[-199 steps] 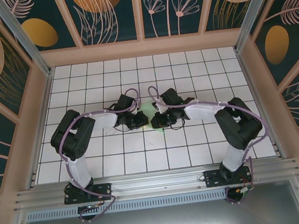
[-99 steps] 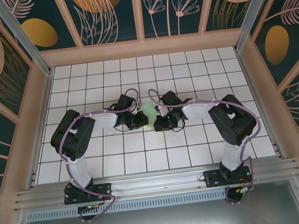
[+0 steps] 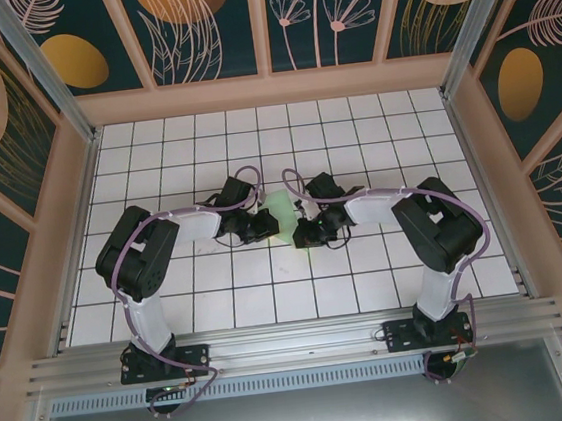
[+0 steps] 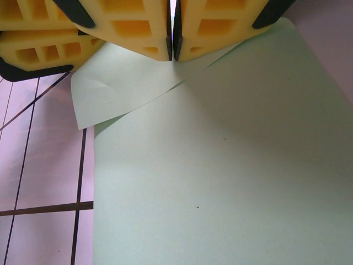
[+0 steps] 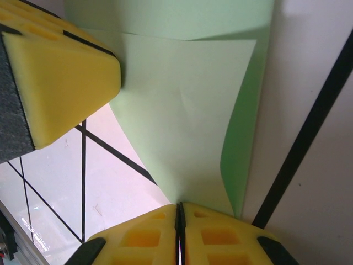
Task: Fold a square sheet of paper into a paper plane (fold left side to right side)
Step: Third fold the triangle at the center of the table.
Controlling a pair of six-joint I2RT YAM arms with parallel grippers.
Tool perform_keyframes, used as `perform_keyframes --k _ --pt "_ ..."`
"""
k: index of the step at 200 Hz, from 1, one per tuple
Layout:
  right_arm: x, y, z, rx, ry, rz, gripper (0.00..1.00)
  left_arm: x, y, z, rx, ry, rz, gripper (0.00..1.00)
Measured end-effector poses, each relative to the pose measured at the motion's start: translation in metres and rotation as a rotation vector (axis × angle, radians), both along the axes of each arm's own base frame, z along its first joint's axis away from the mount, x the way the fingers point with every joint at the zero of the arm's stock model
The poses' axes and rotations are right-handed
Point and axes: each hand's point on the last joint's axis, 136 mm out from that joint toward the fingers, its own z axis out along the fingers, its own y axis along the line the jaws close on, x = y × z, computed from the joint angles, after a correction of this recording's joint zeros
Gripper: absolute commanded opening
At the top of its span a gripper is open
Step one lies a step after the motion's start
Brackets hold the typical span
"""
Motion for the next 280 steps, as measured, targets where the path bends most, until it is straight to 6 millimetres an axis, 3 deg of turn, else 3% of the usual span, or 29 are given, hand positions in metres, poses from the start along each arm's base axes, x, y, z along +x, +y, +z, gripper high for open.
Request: perform_keyframes --k 67,131,159,197,254,280 --pt "-0.009 -0.003 0.000 0.041 0.007 0.007 0.05 0.000 0.000 0.000 0.005 -0.002 -0.002 0.13" --pt "-0.029 -0.021 0.002 0.010 0.056 -0.005 0.00 0.000 0.000 0.000 0.005 -0.003 -0.002 0.13" --pt "-0.034 -0.024 0.018 0.013 0.054 -0.006 0.00 0.001 0.000 0.000 0.007 -0.002 -0.001 0.13" --pt "-0.014 -0.011 0.040 0.056 0.005 -0.016 0.00 0.000 0.000 0.000 0.008 -0.003 -0.001 0.13" --pt "-0.006 -0.012 0.006 -0.015 0.060 -0.046 0.00 0.000 0.000 0.000 0.008 -0.003 -0.002 0.13" --pt "-0.006 -0.014 0.001 -0.030 0.071 -0.060 0.00 0.001 -0.001 0.001 0.006 -0.005 -0.002 0.15"
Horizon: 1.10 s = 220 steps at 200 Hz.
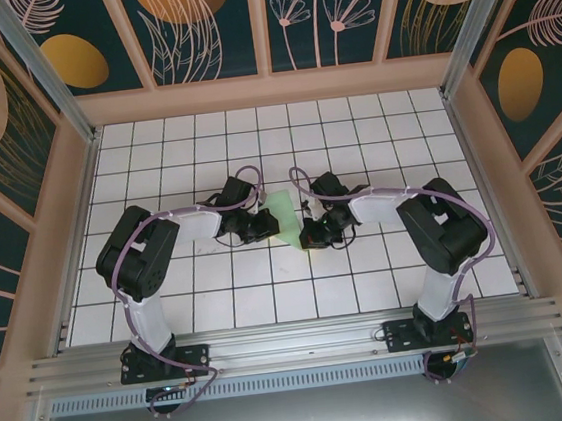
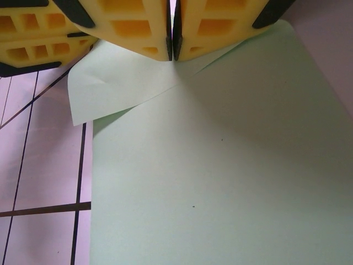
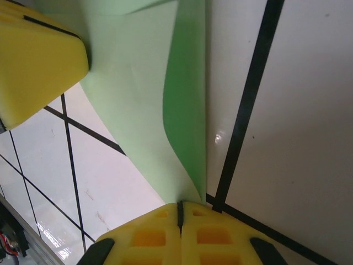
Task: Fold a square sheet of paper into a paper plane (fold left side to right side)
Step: Third fold the triangle at the center of the table.
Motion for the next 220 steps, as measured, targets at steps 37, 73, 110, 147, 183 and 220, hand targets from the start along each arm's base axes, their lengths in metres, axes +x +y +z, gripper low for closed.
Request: perform_keyframes --k 37,73,110,147,183,220 --pt "0.000 -0.001 -0.001 -0.001 0.001 -0.005 0.00 0.004 0.001 0.006 0.025 -0.037 0.009 0.16" --pt "0.000 -0.001 -0.002 -0.001 -0.003 -0.006 0.00 0.007 -0.005 0.036 0.008 -0.121 0.001 0.13" --pt "0.000 -0.001 -0.002 -0.002 -0.003 -0.006 0.00 -0.008 -0.026 0.053 -0.032 -0.150 -0.060 0.11" --pt "0.000 -0.001 -0.002 -0.002 -0.003 -0.006 0.00 -0.023 -0.043 0.044 -0.049 -0.126 -0.111 0.10" --pt "0.000 -0.001 -0.002 -0.002 -0.004 -0.006 0.00 -0.025 -0.045 0.029 -0.043 -0.102 -0.120 0.09" --pt "0.000 -0.001 -0.002 -0.003 -0.003 -0.006 0.00 -0.033 -0.041 0.016 -0.049 -0.083 -0.121 0.08"
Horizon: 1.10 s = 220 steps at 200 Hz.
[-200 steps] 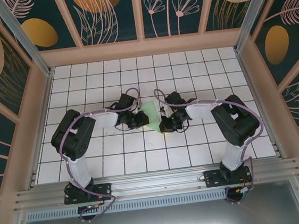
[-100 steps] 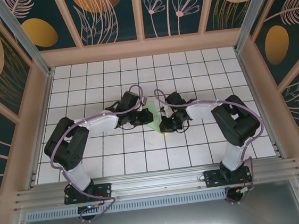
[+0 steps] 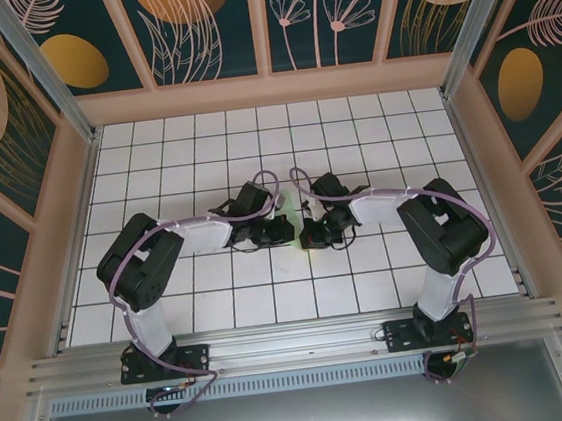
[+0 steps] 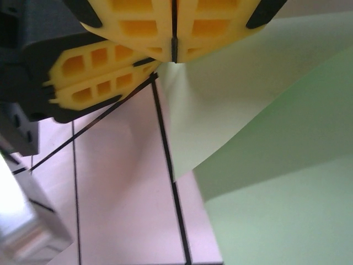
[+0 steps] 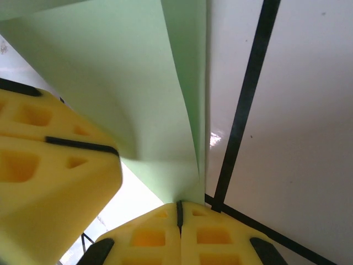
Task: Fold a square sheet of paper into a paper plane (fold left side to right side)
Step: Third fold the triangle at the center of the table.
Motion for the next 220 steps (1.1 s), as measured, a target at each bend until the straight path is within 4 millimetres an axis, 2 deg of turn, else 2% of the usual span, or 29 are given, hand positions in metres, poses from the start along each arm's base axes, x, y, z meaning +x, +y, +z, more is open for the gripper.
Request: perform_keyframes --k 56,179,220 --pt "0.000 0.000 0.000 -0.001 0.001 0.000 0.00 -0.003 0.003 -0.013 0.003 0.007 0.006 0.05" --pt "0.000 -0.002 -0.001 -0.011 0.001 0.001 0.00 0.001 0.006 -0.015 0.026 -0.011 0.025 0.02" --pt "0.000 -0.002 -0.001 -0.011 0.001 0.001 0.00 0.014 0.023 -0.016 0.030 -0.023 0.055 0.03"
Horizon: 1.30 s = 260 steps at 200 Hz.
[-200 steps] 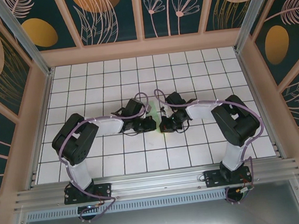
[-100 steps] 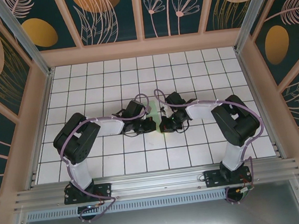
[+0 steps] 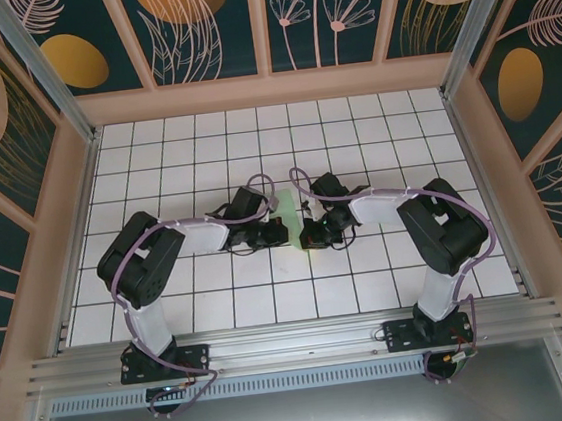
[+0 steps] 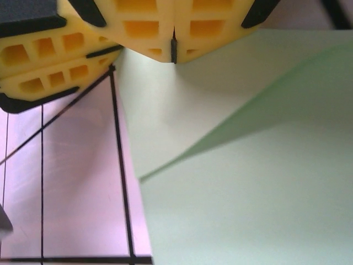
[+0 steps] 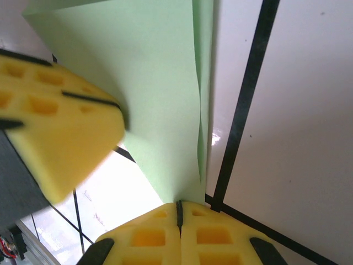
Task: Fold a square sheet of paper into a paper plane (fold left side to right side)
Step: Third fold the triangle at the center of the table, then fourth fold the wing at the center of the table.
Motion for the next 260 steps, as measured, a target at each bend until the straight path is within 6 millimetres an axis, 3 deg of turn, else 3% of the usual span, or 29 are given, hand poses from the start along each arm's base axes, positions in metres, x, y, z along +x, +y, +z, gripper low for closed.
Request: perform_keyframes --k 116,158,195,223,240,260 --pt "0.001 0.000 0.000 0.002 -0.006 0.006 0.00 0.041 0.052 -0.001 0.032 -0.055 0.077 0.03" --pt "0.001 0.001 0.002 0.010 -0.012 0.007 0.00 0.051 0.070 0.001 0.062 -0.069 0.117 0.10" --pt "0.006 -0.003 0.013 0.006 -0.062 -0.006 0.29 0.061 0.107 0.012 0.133 -0.110 0.230 0.22" --pt "0.027 -0.008 0.051 0.041 -0.204 -0.043 0.55 0.052 0.112 0.042 0.088 -0.155 0.262 0.30" --pt "0.041 -0.010 0.068 0.051 -0.296 -0.055 0.58 0.044 0.106 0.055 0.017 -0.160 0.271 0.38" --pt "0.054 -0.006 0.071 0.053 -0.352 -0.038 0.59 0.031 0.094 0.053 -0.044 -0.125 0.269 0.46"
